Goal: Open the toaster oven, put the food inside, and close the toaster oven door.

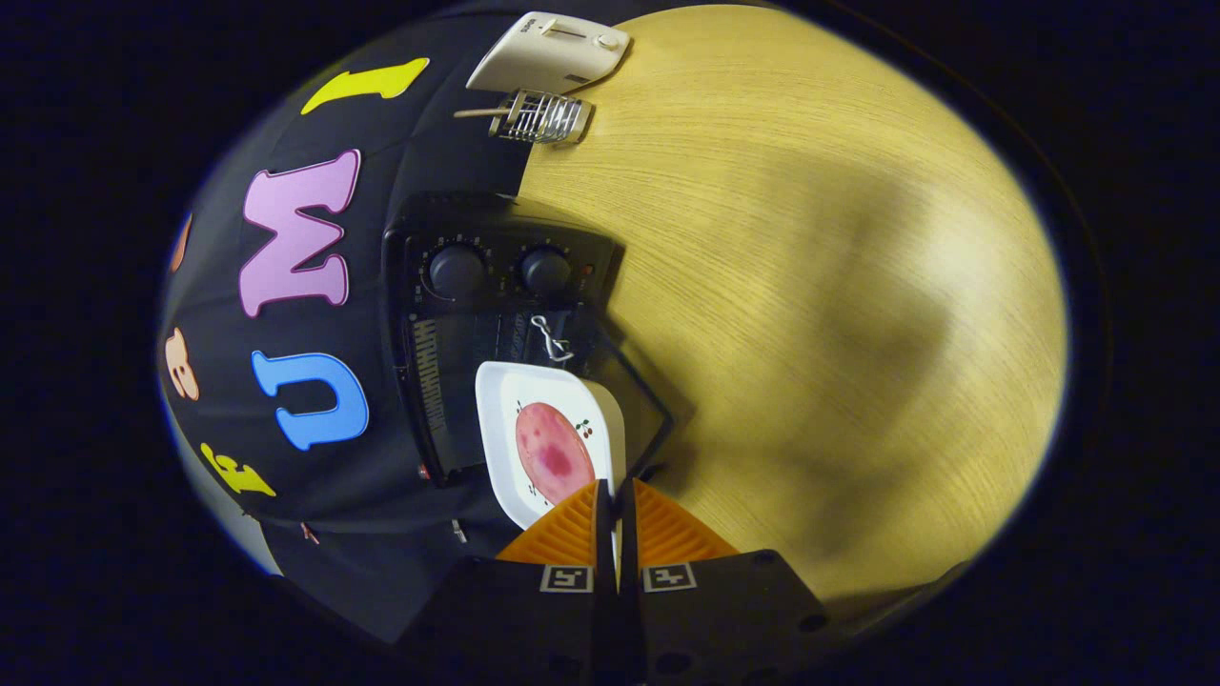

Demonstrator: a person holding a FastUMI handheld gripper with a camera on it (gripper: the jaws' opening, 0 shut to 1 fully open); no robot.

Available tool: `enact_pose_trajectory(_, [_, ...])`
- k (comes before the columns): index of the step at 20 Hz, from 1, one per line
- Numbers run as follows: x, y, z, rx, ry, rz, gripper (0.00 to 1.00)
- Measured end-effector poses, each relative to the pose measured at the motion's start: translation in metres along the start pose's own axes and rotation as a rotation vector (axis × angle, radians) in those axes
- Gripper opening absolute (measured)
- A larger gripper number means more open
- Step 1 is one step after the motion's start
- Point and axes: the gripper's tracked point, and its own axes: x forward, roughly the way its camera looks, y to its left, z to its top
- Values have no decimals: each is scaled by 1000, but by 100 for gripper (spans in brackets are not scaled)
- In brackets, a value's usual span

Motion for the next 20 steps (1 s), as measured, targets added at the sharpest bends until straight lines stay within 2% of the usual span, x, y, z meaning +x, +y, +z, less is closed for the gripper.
enact_pose_trajectory(6, [58, 47, -17, 94, -65, -20, 5])
enact_pose_trajectory(12, [103, 85, -4, 288, -182, 1, 5])
enact_pose_trajectory(20, [145, 112, -1, 427, -236, -6, 5])
